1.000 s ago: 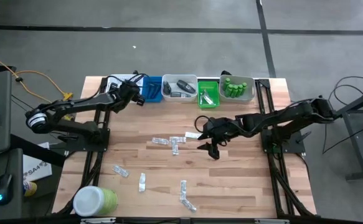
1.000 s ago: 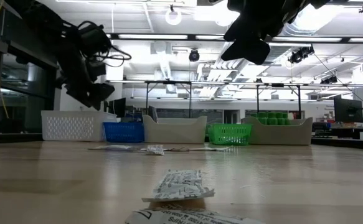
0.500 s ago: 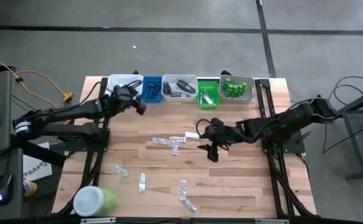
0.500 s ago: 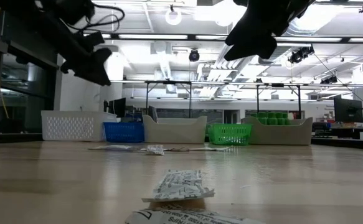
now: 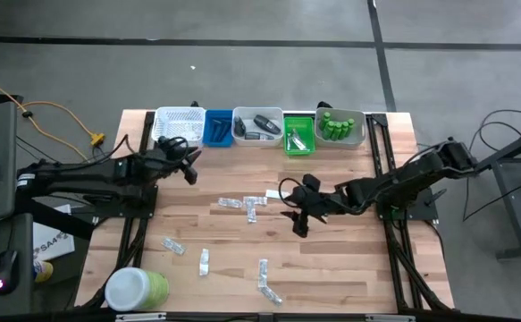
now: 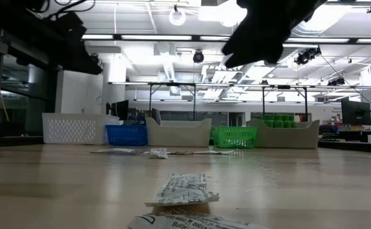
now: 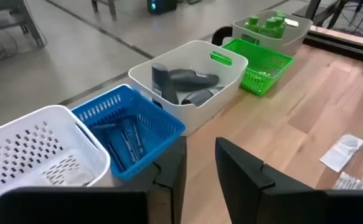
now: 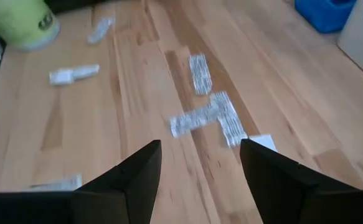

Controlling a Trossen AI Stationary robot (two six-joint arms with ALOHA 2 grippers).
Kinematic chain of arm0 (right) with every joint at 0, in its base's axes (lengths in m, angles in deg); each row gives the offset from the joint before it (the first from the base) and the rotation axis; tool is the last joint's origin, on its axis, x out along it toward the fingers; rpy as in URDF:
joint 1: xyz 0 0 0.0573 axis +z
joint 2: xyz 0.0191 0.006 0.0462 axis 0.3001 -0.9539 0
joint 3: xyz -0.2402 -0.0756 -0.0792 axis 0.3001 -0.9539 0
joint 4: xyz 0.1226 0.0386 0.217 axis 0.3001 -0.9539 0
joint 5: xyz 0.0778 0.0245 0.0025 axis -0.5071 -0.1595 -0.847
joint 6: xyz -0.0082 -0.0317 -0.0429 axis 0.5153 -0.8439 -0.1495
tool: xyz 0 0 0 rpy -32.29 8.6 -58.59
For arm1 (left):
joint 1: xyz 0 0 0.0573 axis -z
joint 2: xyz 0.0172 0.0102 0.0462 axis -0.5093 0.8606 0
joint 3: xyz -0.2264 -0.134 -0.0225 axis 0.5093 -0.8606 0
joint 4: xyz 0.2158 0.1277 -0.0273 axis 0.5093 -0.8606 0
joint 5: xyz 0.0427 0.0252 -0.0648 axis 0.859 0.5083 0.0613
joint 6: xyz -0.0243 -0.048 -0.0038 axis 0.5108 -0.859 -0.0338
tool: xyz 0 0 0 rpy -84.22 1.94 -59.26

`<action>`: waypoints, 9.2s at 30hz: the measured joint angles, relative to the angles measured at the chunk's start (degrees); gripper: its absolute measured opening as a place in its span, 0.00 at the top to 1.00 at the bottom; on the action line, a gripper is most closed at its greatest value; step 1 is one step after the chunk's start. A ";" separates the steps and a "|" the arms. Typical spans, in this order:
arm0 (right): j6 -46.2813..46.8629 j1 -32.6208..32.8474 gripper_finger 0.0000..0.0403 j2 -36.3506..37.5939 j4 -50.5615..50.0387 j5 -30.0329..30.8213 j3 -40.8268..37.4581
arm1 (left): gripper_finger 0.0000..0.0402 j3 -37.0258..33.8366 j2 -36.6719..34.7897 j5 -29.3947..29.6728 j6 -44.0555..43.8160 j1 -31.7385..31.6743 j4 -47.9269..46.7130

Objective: Pick & Place Travel size toiletries
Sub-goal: Put the bandage pack into the left white bin

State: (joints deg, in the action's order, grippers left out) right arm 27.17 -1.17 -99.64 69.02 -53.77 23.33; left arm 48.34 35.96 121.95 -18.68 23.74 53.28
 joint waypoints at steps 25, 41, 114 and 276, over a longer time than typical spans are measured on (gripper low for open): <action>13.42 -3.60 0.47 -6.24 8.56 7.97 0.06 | 0.99 -9.25 -8.09 7.16 4.60 16.00 0.28; 19.50 -3.48 0.47 -11.90 12.61 19.19 0.06 | 1.00 -9.23 -8.09 3.75 10.65 18.24 4.11; 2.16 -7.13 0.47 -20.44 -2.17 -1.82 0.04 | 1.00 -9.16 -8.05 0.98 9.99 18.14 2.06; -22.97 -5.78 0.99 -13.89 30.61 -3.81 0.06 | 1.00 12.65 50.59 -18.80 12.01 18.15 51.34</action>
State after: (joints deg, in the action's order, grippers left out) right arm 4.20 -6.96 -113.52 99.63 -57.58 23.39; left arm 61.00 86.55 103.16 -6.67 41.89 104.62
